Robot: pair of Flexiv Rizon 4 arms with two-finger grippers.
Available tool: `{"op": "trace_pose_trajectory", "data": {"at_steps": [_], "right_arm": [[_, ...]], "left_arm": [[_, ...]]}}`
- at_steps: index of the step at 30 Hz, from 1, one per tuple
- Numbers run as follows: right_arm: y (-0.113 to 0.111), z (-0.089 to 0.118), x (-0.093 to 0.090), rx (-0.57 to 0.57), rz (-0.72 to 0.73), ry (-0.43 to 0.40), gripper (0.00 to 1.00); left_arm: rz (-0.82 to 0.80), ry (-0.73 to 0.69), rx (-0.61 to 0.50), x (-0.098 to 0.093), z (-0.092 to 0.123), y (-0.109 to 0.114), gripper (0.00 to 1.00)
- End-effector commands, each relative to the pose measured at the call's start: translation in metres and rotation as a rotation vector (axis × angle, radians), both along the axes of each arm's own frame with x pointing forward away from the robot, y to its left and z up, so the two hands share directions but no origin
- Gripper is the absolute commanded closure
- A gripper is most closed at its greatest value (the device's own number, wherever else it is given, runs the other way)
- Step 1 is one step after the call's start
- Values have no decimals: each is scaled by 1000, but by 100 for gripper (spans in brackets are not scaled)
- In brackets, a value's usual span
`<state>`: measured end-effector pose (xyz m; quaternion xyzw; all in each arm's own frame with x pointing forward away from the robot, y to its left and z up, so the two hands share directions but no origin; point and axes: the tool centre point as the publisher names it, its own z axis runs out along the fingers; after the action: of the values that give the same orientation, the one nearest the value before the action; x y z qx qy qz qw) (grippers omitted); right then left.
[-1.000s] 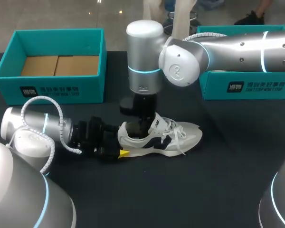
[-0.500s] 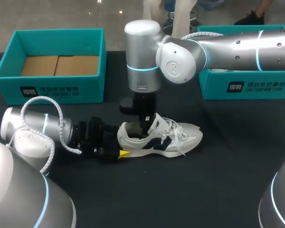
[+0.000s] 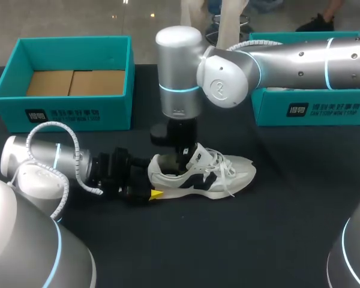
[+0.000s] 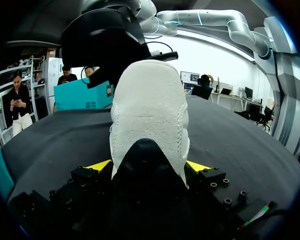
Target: Take the shoe out of the shoebox, open the shoe tongue, remove and reinsert the insole, then place the shoe into the shoebox
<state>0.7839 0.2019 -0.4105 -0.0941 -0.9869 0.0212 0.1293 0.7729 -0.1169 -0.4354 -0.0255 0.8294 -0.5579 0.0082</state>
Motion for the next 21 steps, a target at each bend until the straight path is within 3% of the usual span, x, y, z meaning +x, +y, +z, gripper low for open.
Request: {"op": "trace_pose_trajectory", "data": {"at_steps": [1, 9, 21], "right_arm": [[4, 4, -14, 4, 0, -30, 100], [-3, 30, -15, -11, -22, -86, 100], [-7, 60, 0, -47, -25, -154, 100]], "left_arm": [[2, 0, 1, 0, -5, -3, 100], [2, 0, 1, 0, -5, -3, 100], [2, 0, 1, 0, -5, -3, 100]]}}
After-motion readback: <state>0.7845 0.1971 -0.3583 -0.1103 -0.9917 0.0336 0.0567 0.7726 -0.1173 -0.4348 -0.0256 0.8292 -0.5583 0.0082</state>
